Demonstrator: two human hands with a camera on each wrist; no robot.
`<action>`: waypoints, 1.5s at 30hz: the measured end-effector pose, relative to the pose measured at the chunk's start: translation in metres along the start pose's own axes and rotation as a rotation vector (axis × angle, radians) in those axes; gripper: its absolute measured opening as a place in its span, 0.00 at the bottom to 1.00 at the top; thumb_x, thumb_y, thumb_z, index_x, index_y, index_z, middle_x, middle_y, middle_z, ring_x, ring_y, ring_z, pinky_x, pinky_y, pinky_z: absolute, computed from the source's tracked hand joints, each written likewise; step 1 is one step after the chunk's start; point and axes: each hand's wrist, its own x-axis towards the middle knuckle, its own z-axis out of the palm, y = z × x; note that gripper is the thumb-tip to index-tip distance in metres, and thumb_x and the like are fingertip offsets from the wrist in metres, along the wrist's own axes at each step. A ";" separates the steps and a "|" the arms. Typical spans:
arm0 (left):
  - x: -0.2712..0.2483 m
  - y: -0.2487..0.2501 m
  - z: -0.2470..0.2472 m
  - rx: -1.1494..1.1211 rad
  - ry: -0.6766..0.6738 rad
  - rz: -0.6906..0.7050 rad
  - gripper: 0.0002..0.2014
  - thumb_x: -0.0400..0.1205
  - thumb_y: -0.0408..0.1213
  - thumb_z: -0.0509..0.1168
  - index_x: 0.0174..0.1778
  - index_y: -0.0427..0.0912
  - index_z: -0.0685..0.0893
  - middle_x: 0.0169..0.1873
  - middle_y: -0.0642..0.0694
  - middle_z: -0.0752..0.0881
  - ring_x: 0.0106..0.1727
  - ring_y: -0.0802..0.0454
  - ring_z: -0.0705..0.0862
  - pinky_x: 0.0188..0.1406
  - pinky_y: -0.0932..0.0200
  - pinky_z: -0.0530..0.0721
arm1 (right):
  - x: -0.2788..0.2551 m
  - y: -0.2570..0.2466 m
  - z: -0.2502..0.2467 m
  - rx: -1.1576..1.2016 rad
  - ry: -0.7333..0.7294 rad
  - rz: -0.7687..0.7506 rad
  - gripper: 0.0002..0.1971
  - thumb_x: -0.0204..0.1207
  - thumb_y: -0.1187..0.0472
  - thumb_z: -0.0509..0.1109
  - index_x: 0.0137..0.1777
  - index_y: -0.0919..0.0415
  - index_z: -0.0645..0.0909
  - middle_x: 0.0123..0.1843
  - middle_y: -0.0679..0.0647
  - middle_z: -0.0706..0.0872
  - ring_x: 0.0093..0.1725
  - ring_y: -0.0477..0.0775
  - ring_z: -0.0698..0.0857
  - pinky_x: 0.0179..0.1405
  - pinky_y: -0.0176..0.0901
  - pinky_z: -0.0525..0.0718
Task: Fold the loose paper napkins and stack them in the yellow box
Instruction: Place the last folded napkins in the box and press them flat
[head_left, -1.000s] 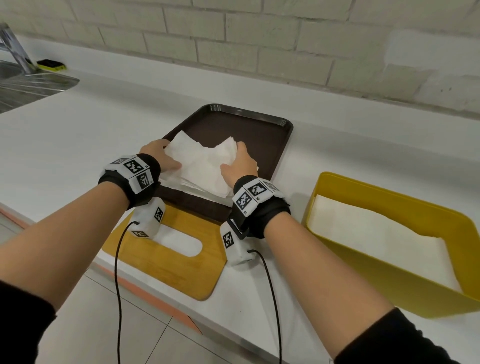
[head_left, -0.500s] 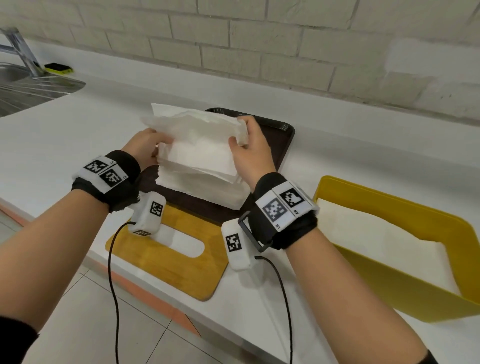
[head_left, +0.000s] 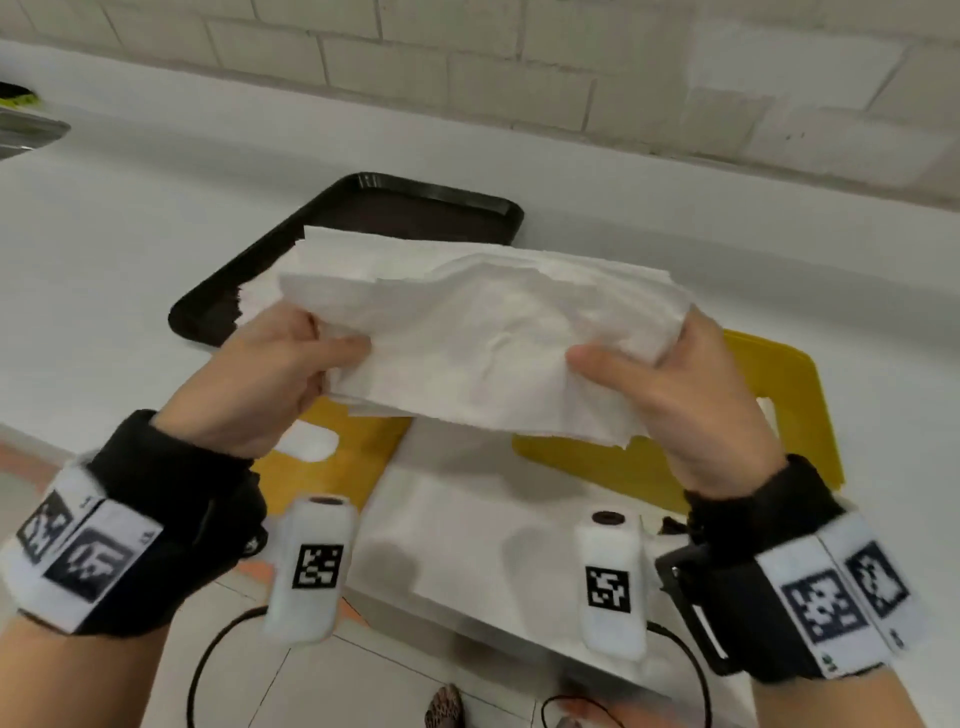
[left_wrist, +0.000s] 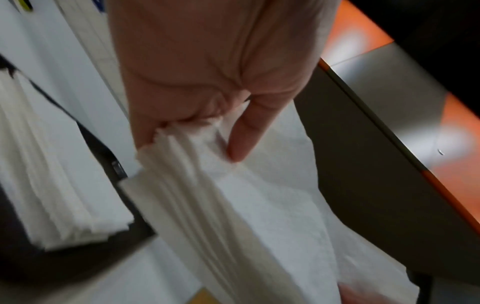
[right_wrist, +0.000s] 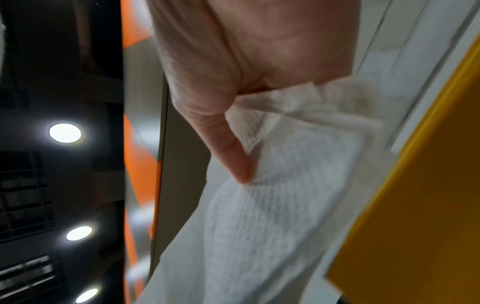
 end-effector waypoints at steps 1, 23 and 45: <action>-0.004 -0.008 0.012 0.004 0.005 0.026 0.16 0.74 0.23 0.63 0.57 0.40 0.82 0.47 0.55 0.91 0.49 0.61 0.88 0.43 0.71 0.84 | -0.009 0.003 -0.008 0.000 0.033 -0.012 0.25 0.67 0.72 0.76 0.65 0.61 0.77 0.55 0.48 0.88 0.55 0.46 0.87 0.56 0.42 0.84; -0.033 -0.101 0.109 -0.069 -0.057 -0.036 0.20 0.71 0.34 0.65 0.59 0.33 0.82 0.57 0.41 0.87 0.62 0.46 0.83 0.65 0.49 0.77 | -0.111 0.066 -0.068 0.048 0.347 0.139 0.17 0.67 0.80 0.70 0.41 0.54 0.80 0.38 0.43 0.85 0.41 0.42 0.82 0.38 0.30 0.80; -0.032 -0.111 0.104 -0.051 0.032 0.029 0.22 0.70 0.31 0.60 0.61 0.43 0.79 0.58 0.45 0.85 0.62 0.52 0.83 0.54 0.64 0.80 | -0.108 0.046 -0.074 -0.755 0.244 -0.079 0.14 0.65 0.61 0.70 0.48 0.43 0.79 0.46 0.37 0.85 0.48 0.37 0.81 0.53 0.30 0.75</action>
